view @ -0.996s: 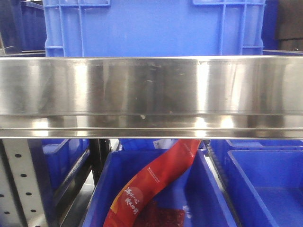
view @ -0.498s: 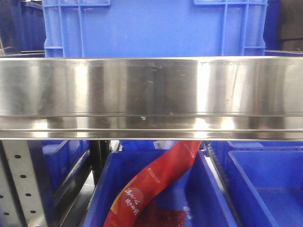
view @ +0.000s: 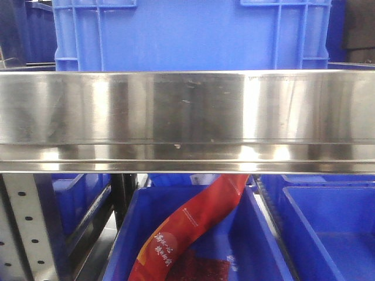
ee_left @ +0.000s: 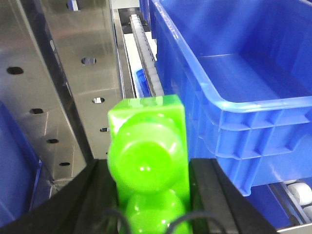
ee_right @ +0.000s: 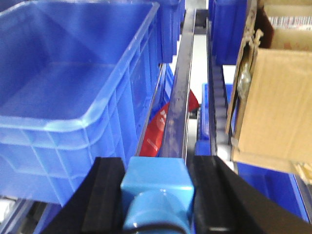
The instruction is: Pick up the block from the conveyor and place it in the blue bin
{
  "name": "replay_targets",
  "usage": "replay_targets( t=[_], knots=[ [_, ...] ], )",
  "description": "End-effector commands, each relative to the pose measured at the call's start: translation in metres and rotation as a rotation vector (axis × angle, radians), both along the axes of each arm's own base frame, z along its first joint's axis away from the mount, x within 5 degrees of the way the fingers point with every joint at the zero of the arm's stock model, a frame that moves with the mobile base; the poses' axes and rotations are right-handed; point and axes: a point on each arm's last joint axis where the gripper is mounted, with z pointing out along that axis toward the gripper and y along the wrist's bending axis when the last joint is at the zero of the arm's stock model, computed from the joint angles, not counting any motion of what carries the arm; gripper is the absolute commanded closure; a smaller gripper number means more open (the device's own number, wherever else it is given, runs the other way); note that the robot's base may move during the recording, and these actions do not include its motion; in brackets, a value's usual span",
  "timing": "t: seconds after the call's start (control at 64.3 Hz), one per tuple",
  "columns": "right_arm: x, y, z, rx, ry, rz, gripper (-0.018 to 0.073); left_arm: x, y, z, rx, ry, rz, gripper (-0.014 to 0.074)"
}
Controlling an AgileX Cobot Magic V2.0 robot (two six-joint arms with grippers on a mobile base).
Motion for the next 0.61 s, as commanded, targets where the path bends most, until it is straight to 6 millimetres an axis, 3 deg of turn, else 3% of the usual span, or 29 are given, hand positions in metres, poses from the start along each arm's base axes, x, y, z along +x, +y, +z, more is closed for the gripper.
replay_targets(
  t=[0.0, 0.311, 0.498, 0.591],
  knots=[
    [-0.001, -0.001, 0.005, -0.004, -0.044, -0.003, 0.0721, -0.001, -0.001, 0.003, -0.015, -0.021, -0.008, 0.0707],
    [-0.001, 0.0, 0.015, 0.03, -0.105, 0.001, 0.0721, 0.005, -0.004, 0.009, -0.025, -0.078, -0.027, 0.0707],
    [0.009, 0.012, 0.04, 0.067, -0.148, 0.09, 0.0721, 0.029, -0.023, 0.038, 0.004, -0.132, -0.113, 0.0707],
    [0.025, 0.028, 0.057, 0.1, -0.165, 0.164, 0.0721, 0.053, -0.046, 0.059, -0.006, -0.157, -0.179, 0.0707]
  ],
)
